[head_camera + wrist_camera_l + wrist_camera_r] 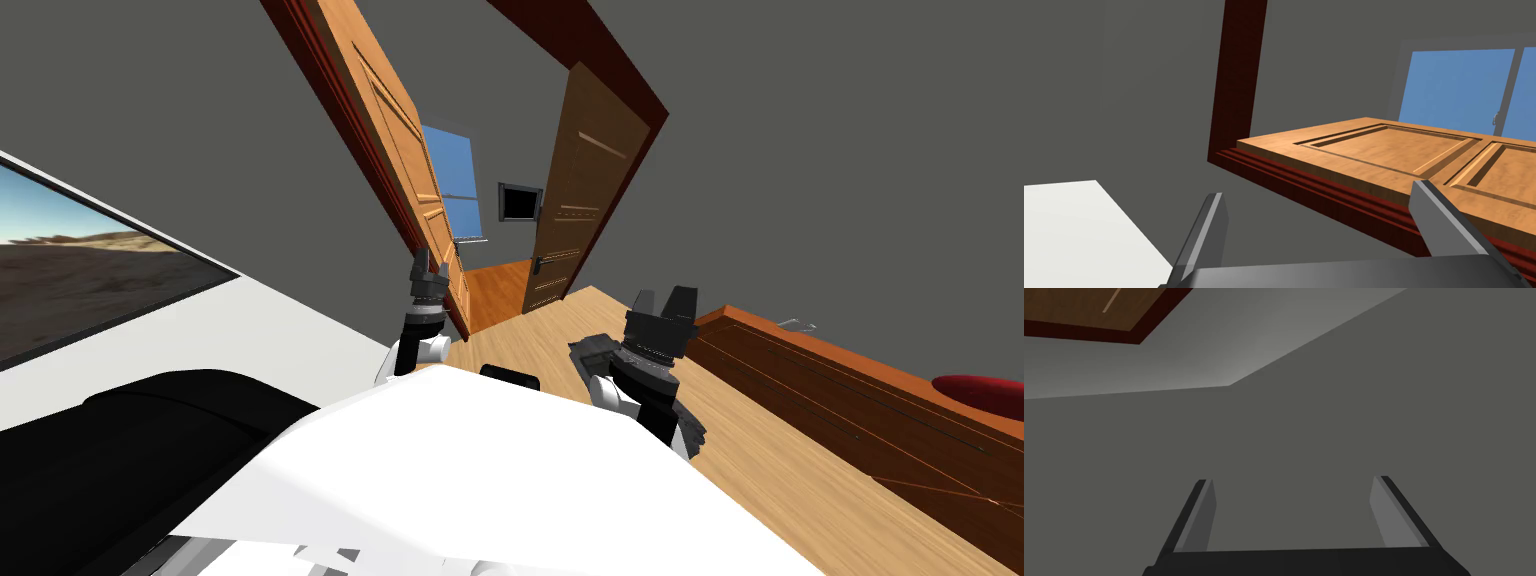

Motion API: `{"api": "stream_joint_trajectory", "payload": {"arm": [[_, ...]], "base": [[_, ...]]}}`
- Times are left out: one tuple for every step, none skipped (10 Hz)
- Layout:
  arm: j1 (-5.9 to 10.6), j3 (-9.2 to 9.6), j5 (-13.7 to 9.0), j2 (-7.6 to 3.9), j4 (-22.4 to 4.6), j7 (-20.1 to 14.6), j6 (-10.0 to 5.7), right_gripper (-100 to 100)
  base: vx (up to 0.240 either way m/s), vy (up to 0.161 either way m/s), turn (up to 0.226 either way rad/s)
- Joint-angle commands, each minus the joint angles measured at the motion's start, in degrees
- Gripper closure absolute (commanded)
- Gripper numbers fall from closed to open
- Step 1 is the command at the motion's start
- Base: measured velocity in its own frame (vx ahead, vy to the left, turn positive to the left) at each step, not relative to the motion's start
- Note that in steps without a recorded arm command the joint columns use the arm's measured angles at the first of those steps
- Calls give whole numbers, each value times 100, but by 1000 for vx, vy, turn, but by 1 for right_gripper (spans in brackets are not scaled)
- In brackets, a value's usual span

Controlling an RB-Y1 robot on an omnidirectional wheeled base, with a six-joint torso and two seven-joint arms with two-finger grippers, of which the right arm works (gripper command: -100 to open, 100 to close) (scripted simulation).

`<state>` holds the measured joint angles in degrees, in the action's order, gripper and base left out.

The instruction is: Push the door open

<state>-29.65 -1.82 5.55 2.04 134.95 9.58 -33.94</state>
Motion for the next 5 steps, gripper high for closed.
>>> {"api": "stream_joint_trajectory", "payload": {"arm": [[96,16,27,-44,-164,-71,2,-100],[205,34,57,-88,-350,-152,4,-100],[205,34,57,-88,-350,-152,4,-100],[262,44,72,-111,-446,-194,5,-100],[325,54,90,-136,-554,-241,6,-100]], "base": [[46,-43,89],[73,-43,-1],[63,-21,5],[51,-16,16],[50,-26,31]]}}
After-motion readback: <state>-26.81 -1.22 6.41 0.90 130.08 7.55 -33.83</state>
